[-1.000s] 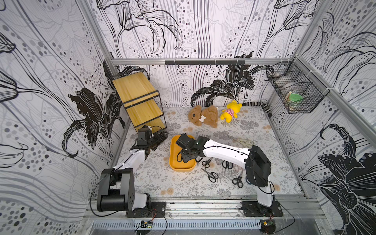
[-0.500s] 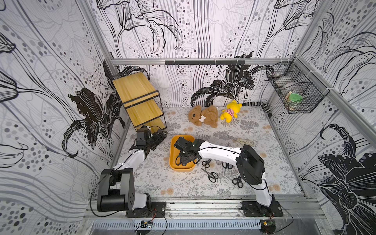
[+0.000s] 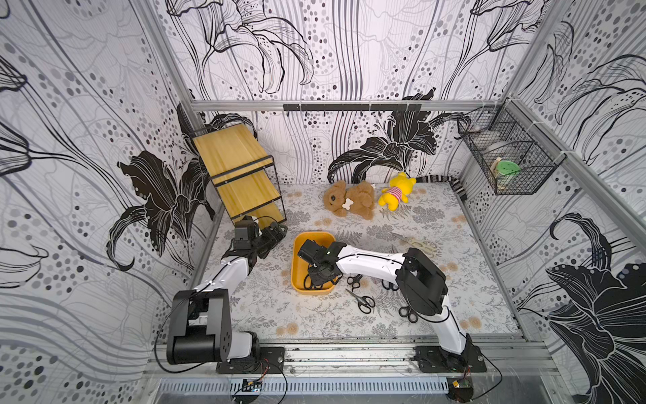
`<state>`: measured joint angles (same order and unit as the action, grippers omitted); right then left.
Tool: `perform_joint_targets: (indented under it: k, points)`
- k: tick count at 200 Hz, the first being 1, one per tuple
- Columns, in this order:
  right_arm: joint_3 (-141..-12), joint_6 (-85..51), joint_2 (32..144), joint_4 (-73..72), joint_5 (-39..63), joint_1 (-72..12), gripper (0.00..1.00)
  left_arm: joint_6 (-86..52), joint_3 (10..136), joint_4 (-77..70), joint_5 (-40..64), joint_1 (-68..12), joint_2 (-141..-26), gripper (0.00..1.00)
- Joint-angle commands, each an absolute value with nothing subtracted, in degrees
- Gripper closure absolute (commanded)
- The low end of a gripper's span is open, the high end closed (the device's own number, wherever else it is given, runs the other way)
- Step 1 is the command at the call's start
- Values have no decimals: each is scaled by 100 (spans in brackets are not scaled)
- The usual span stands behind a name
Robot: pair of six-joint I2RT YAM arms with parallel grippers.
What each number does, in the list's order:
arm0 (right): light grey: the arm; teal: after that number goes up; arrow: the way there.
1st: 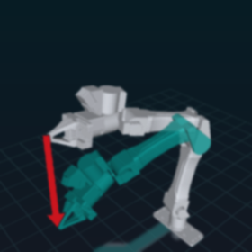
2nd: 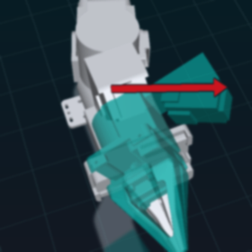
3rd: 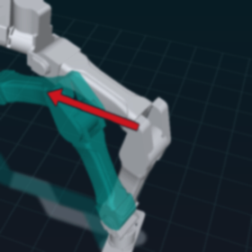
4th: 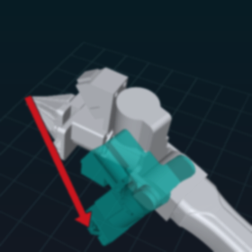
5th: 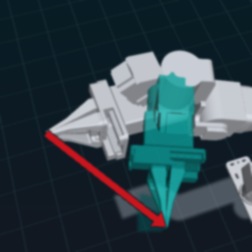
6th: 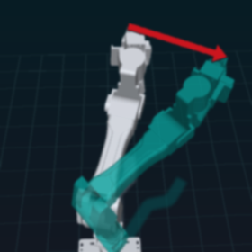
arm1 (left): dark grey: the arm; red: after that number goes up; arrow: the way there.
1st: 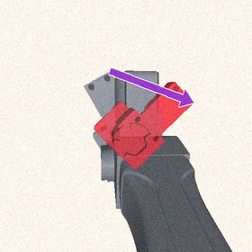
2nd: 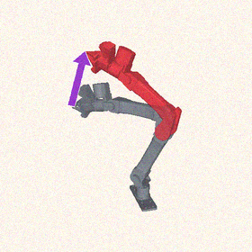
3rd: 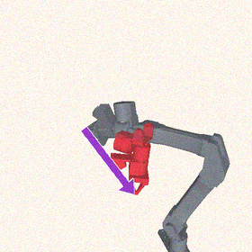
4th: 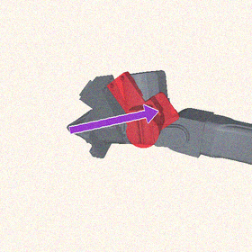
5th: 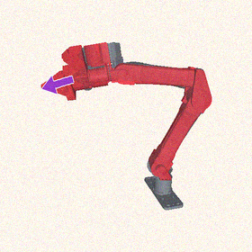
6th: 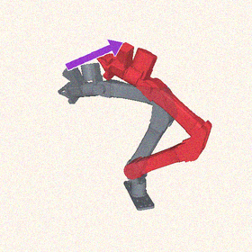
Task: Put the scissors into the storage box
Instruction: Place the scissors in the storage box.
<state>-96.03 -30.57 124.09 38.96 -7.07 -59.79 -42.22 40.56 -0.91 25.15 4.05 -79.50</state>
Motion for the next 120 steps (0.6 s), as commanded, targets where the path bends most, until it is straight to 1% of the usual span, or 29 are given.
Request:
perform_joint_targets:
  k: [1,20,54,94,120]
  points:
    - [-9806,-3106,12381,4069,-802,-6013,73,-4233,3981,-345,2572,457,-7883,3]
    - [-9876,-3132,12295,4137,-867,-5989,69,-4242,3981,-347,2590,466,-7884,3]
    - [-9883,-3350,11938,4304,-946,-5853,69,-4250,3981,-376,2639,470,-7877,4]
    - [-9283,-3834,11147,4397,-748,-5546,70,-4444,3990,-517,3031,466,-7989,4]
    - [-8859,-4140,10650,4659,-751,-5424,71,-4494,3932,-562,3069,466,-7881,4]
